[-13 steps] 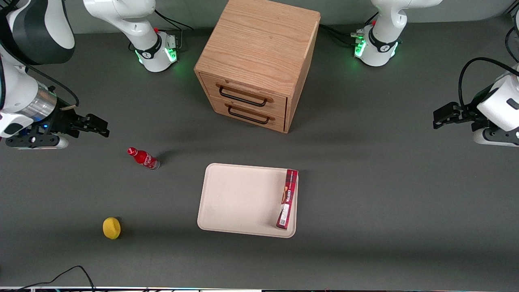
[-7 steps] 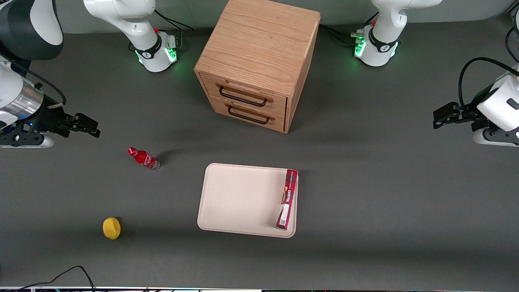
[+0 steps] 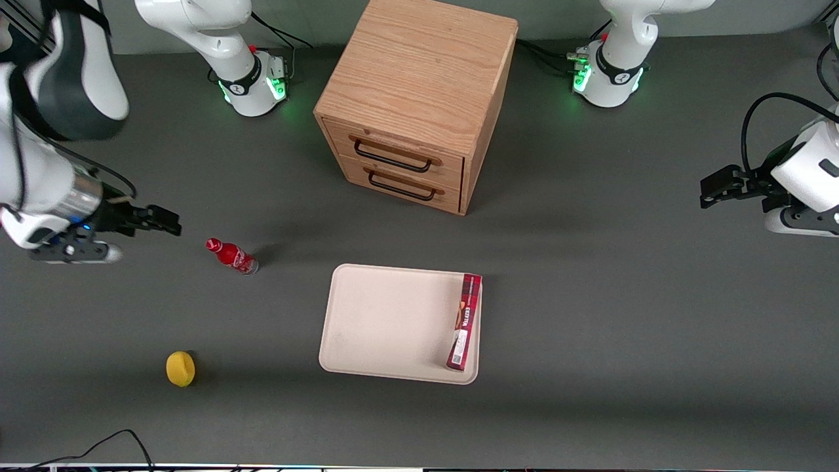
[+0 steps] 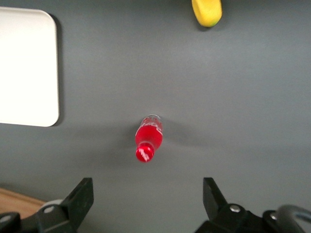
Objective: Place coke bottle on tray
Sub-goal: 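Move the right gripper over the red Coca-Cola bottle lying on the table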
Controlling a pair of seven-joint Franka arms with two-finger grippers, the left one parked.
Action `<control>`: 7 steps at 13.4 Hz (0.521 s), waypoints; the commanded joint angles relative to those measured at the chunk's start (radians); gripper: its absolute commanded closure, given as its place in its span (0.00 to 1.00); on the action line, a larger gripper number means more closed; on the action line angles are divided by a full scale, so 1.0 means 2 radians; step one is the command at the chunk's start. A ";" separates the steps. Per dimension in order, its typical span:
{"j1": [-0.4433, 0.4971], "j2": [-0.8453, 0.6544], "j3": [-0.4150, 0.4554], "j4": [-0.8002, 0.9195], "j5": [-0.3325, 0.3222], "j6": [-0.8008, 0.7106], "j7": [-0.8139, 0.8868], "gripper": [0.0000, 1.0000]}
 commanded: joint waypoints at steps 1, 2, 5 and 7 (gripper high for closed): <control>0.000 -0.021 0.002 -0.095 -0.002 0.093 -0.012 0.00; 0.000 -0.024 0.003 -0.128 -0.002 0.136 -0.012 0.00; 0.000 -0.028 0.003 -0.193 -0.005 0.216 -0.012 0.00; 0.000 -0.033 0.005 -0.220 -0.005 0.244 -0.012 0.00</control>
